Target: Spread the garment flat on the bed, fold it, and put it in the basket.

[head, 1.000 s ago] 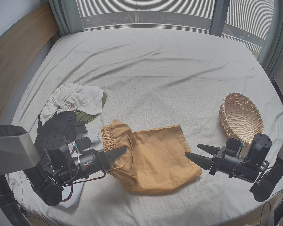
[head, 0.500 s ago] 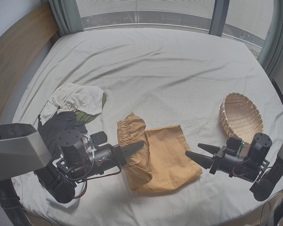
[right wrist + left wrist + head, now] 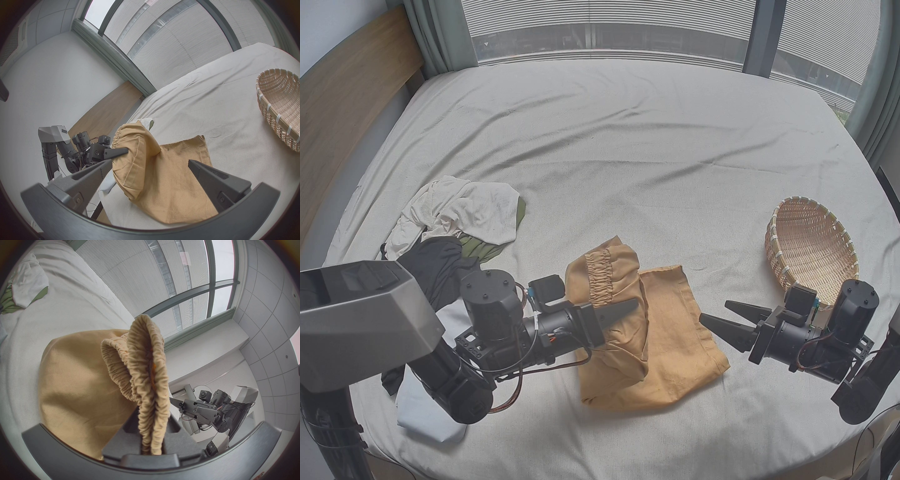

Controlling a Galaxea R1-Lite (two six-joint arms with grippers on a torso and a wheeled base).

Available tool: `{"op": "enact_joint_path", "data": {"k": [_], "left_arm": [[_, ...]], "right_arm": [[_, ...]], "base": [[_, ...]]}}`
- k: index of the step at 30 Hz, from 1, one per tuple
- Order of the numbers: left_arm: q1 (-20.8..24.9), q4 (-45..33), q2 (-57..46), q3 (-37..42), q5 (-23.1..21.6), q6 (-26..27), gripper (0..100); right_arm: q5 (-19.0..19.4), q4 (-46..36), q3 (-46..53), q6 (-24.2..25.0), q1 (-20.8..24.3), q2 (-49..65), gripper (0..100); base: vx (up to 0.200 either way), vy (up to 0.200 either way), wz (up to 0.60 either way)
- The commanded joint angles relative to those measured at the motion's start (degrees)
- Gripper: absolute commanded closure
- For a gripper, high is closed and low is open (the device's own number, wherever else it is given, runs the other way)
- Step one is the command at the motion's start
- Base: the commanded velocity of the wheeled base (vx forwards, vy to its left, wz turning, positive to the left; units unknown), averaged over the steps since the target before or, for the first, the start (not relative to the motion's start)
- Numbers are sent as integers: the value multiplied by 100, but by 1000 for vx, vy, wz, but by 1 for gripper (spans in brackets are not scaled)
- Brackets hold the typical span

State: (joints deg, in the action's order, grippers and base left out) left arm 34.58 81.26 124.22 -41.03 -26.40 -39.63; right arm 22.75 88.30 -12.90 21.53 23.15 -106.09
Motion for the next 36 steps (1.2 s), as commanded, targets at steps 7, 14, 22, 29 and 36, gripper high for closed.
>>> {"op": "enact_joint_path", "data": {"k": [7,14,22,29,36], "left_arm": [[215,-366,383,-625,-5,-9,100],[268,-532,630,-994,4,-9,100],[268,-779,665,-1205,4,-9,100],[268,-893,700,-1302,13,-9,0],[321,-875,700,-1363,241,-1,0]], "right_arm": [[2,3,-11,44,-65,45,0],[2,3,-29,62,-74,45,0],[89,3,-29,106,-127,98,0],[98,3,-37,106,-179,98,0],[107,3,-37,106,-197,98,0]], "base": [[0,0,0],[0,0,0],[0,0,0],[0,0,0],[0,0,0]]}}
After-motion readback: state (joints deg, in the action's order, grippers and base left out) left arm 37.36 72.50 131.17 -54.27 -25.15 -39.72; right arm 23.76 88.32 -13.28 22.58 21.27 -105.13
